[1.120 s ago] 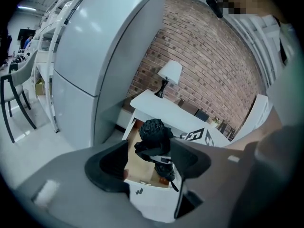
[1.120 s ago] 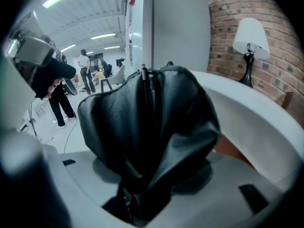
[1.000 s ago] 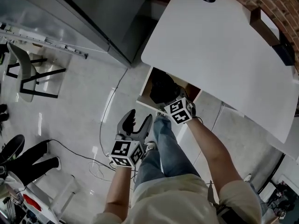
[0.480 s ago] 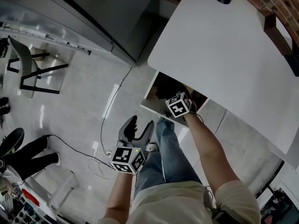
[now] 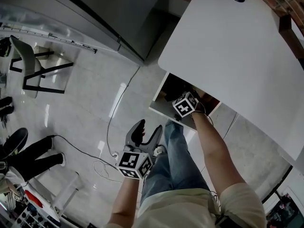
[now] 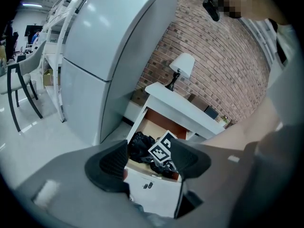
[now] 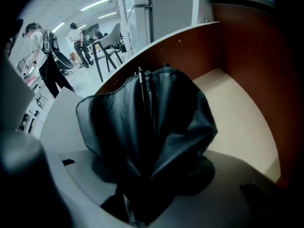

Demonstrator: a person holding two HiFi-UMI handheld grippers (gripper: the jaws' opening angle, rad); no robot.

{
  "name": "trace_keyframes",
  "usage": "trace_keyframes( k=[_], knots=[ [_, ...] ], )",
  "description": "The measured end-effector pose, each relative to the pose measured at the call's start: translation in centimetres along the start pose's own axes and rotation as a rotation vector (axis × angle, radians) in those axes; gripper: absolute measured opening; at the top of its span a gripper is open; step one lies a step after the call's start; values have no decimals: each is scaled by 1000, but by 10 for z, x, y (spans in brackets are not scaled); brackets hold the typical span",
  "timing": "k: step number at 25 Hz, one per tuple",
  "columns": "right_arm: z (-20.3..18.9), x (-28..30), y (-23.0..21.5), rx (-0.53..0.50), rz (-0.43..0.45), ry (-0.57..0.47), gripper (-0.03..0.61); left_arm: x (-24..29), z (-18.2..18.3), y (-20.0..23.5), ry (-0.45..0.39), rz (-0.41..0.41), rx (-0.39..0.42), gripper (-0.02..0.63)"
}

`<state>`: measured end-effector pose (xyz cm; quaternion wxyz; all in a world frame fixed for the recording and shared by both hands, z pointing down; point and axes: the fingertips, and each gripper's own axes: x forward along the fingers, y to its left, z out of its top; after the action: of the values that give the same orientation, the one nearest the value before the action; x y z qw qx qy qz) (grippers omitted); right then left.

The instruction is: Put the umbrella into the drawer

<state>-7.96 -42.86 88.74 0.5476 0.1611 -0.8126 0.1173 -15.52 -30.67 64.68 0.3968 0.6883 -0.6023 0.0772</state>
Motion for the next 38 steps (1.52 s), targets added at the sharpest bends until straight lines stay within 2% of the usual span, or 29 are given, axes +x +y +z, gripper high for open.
trace_keyframes(
  k=[6,8,10,17,24,27,33,38],
  knots=[
    [-1,7,-1,16,-1,-10,279,-4,-8,7,-5,-2,-2,284],
    [0,3,-2,47,4,-23,307,-8,-10,9,-9,-1,-4,284],
    [-2,-6,-3,88,-3,-30,330,-14,-11,9,-13,-1,-4,284],
    [6,-62,0,123,-76,-127,331,-37,-14,2,-31,-7,22,284],
    [11,-141,18,152,-162,-268,253,-75,-17,-13,-81,-8,36,284],
    [13,-179,31,197,-187,-354,211,-92,-19,-22,-99,-2,53,276],
    [9,-258,75,267,-230,-488,117,-138,-29,-42,-117,-11,93,247],
    [0,-319,121,304,-256,-575,57,-179,-37,-54,-150,3,97,196]
  ],
)
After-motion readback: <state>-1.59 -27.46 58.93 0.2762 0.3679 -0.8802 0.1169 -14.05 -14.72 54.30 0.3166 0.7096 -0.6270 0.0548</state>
